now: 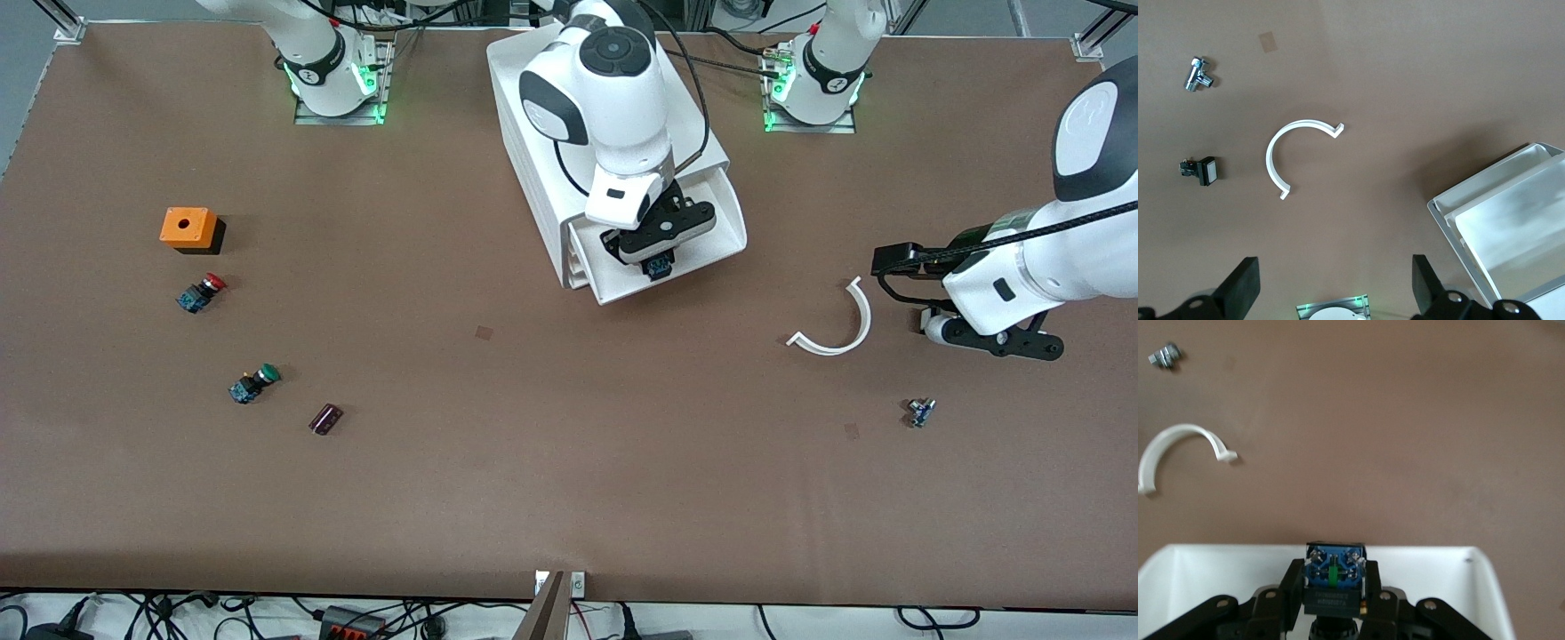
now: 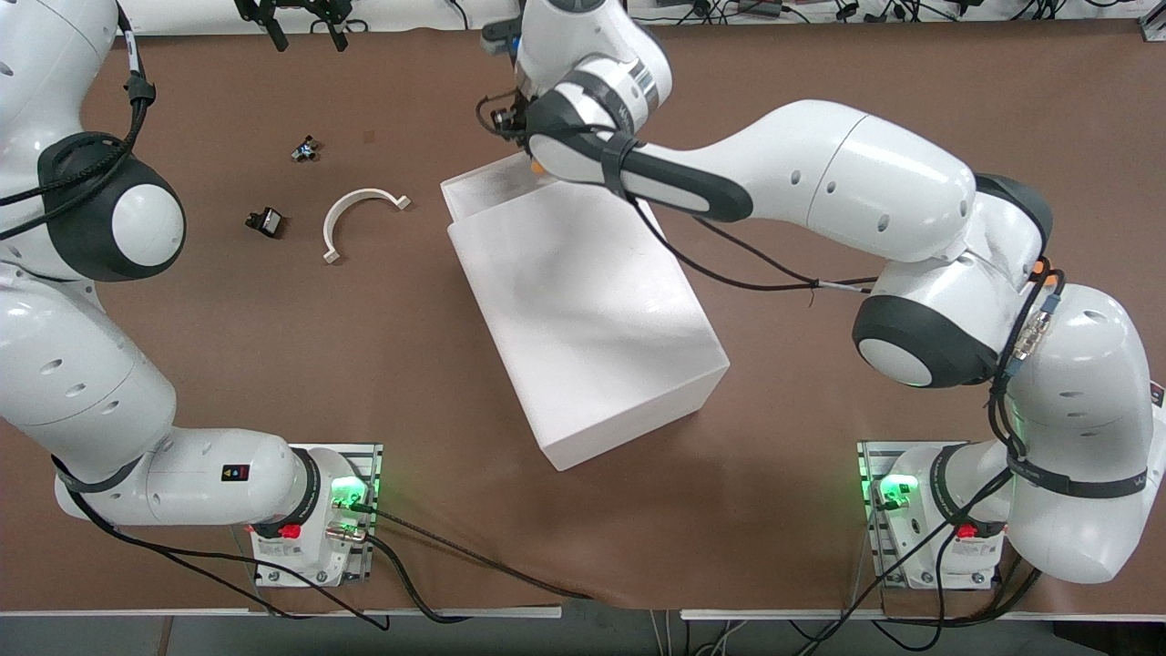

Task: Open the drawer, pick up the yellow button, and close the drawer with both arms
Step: 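Grasp the yellow button inside the drawer with the right gripper, then lift the button out with the right gripper while the left gripper approaches the drawer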

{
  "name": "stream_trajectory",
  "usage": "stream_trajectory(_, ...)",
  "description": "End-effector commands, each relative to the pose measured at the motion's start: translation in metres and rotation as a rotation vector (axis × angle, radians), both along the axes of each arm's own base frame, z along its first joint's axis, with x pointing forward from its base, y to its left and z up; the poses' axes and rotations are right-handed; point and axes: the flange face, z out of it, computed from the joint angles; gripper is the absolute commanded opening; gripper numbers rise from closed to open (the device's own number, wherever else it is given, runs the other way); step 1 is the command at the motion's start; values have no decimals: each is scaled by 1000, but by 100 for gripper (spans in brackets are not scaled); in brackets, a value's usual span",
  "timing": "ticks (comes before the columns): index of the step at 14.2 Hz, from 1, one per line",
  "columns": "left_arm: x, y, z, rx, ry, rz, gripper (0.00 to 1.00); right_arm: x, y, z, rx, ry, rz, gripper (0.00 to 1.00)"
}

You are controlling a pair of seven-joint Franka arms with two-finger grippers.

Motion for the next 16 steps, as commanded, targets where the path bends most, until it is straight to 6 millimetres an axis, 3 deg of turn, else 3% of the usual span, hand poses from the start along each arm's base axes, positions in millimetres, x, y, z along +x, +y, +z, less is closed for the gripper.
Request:
stream_trajectory(1,0,-2,4,18,-1,10,100,34,-37,49,29,-2,-74,0)
stream_trajectory(3,0,-4,-9,32,3,59,100,63,-77,66,28,23,-136,0)
stream_trajectory(5,-2,-15,-26,8,-30,115,100,95,-125,56,-53,81,-176,0)
stream_trajectory(7,-10,-42,-46,14,-50,179,100,123,-175,50,-110,134,-207,0)
stream_trajectory(10,-20,-70,-71,13,-95,228,100,166,-260,15,-143,242,-248,0)
stream_trajectory(13,-25,-92,-96,7,-133,282,100,189,-331,-29,-148,336,-192,0)
stream_trajectory(16,-31,-116,-111,8,-152,352,100,196,-374,-70,-109,422,-168,0)
